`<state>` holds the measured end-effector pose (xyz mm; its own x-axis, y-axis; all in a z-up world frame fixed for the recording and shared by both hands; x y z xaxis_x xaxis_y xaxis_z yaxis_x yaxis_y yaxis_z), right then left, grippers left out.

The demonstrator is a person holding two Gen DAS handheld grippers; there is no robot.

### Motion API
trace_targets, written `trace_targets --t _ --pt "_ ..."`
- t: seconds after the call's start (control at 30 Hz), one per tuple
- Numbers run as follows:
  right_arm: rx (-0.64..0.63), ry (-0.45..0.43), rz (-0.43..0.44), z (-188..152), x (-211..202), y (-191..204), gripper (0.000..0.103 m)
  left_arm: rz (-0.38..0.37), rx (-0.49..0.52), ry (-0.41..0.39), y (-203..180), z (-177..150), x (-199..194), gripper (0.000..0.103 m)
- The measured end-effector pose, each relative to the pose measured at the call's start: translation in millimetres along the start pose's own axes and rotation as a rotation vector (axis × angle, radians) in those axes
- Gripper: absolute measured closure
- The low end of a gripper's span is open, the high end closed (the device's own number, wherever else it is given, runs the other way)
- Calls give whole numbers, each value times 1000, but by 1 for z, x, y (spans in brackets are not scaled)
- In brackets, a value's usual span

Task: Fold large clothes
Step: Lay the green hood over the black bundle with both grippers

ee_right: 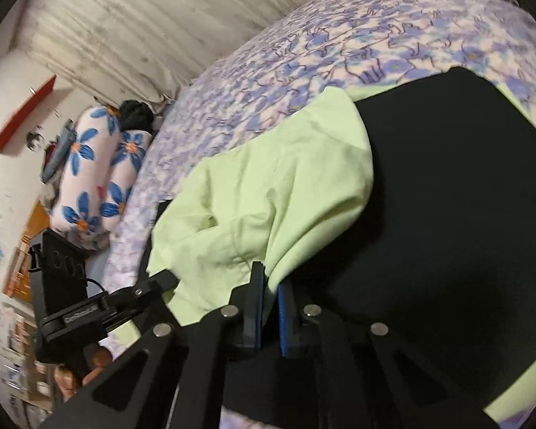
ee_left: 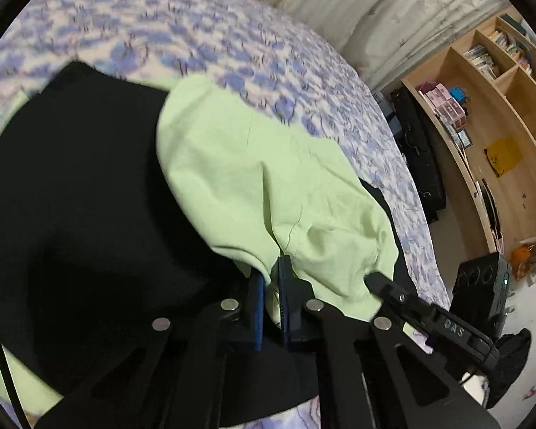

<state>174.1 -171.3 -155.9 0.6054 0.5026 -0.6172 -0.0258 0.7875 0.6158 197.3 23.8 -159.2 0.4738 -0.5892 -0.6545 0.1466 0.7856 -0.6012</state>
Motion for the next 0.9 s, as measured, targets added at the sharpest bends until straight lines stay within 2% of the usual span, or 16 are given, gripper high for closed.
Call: trace_targets --t 0.1,0.17,0.23,0.33,0.43,0.5,0.6,0.73,0.8,0.9 --pt "-13 15 -30 -20 2 -4 97 27 21 20 6 -10 -3 98" --pt "-15 52 -82 -35 14 -16 97 73 24 71 18 -26 11 98" --pt "0 65 -94 -43 21 -23 97 86 7 93 27 -37 23 97" --pt "-18 54 -102 -43 17 -19 96 64 -7 46 30 -39 17 92" --pt "-39 69 -131 -41 9 -15 89 74 -3 39 30 -40 10 87" --pt "-70 52 -165 -40 -2 -13 84 124 38 24 26 -40 3 78" --pt "-123 -11 -213 -35 -24 -12 81 236 114 -36 23 -39 -12 69" --pt "-165 -75 -206 -27 -40 -1 81 270 166 -136 12 -32 -38 69" --pt "-202 -89 -193 -22 -37 10 81 258 185 -175 3 -26 -43 69" --pt "-246 -86 -168 -14 -20 27 81 230 210 -198 -13 -13 -30 70"
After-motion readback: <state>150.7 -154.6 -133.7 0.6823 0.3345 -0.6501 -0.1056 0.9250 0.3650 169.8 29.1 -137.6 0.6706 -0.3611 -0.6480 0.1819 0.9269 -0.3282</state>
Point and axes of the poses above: each gripper's, at about its wrist camera, not at the fingertips, and x roughly the way its jaws point, y to its left, z to its top, the point moved 6 cm from there along x, roughly the way its jaws point, and after that the axes turned 4 degrees about -y, right-handed, at the moved point
